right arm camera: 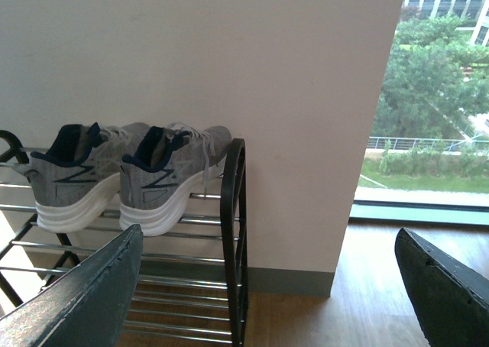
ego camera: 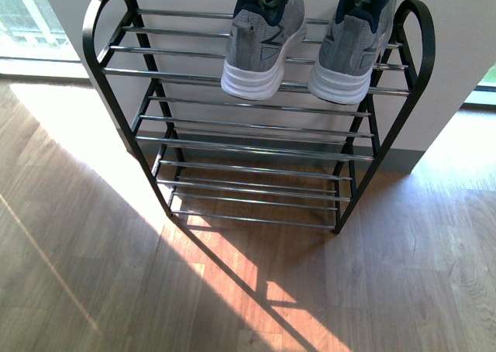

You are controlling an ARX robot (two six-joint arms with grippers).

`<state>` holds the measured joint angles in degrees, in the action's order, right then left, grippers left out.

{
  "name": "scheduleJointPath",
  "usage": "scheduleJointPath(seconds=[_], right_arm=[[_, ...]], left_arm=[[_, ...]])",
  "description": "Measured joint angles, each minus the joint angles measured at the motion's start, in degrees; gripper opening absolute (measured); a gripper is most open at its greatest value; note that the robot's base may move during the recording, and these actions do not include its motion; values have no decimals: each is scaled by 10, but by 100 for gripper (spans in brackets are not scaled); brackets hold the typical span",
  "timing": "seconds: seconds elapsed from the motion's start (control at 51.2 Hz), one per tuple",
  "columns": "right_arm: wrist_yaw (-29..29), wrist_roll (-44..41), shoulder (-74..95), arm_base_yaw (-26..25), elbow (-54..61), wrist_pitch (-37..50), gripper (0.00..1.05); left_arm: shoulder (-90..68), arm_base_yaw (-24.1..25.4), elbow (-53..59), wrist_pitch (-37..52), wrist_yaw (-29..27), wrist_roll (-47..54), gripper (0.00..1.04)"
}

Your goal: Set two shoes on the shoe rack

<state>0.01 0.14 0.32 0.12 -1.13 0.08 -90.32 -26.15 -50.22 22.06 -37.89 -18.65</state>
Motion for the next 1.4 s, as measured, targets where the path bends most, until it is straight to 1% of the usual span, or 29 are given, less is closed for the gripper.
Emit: scheduleJointPath(seconds=[0.039,0.117,0.176,0.195,0.215,0.234,0.254,0.273,0.293,0.332,0.371,0.429,0.488,0.605,0.644,0.859,1.034,1.054,1.073,1.132,1.405], right_arm=[[0,0,0,0,0,0,96],[0,0,0,0,0,0,96],[0,0,0,0,0,0,96],[0,0,0,0,0,0,96],[0,0,0,0,0,0,96],[0,0,0,0,0,0,96],[0,0,0,0,0,0,96],[0,0,0,0,0,0,96],[0,0,0,0,0,0,96],[0,0,0,0,0,0,96],[0,0,0,0,0,0,96],[0,0,0,0,0,0,96],[0,0,0,0,0,0,96],[0,0,0,0,0,0,96],[0,0,0,0,0,0,96],[0,0,0,0,0,0,96],[0,0,0,0,0,0,96],[0,0,0,0,0,0,96],[0,0,0,0,0,0,96],[0,0,0,0,0,0,96],[0,0,0,0,0,0,96]], left_arm=[[31,-3,28,1,-23,0,95],[59,-6,59,11,-42,3,95],[66,-7,69,14,-40,5,95],[66,-5,77,36,-20,20,93],[67,3,99,95,33,44,88],[69,9,116,135,66,62,84],[73,15,134,171,88,81,81],[75,17,143,187,106,90,79],[86,26,170,227,137,116,74],[111,42,210,267,168,141,65],[134,55,235,279,182,151,58],[174,82,278,286,202,167,43],[195,96,302,286,215,172,34],[253,128,360,283,252,177,7],[269,137,371,279,260,177,1],[381,185,436,229,306,180,1],[451,208,463,186,328,180,1],[452,221,472,201,354,180,1],[455,231,477,206,366,181,1],[475,255,491,189,373,181,1],[615,259,494,64,379,181,1]])
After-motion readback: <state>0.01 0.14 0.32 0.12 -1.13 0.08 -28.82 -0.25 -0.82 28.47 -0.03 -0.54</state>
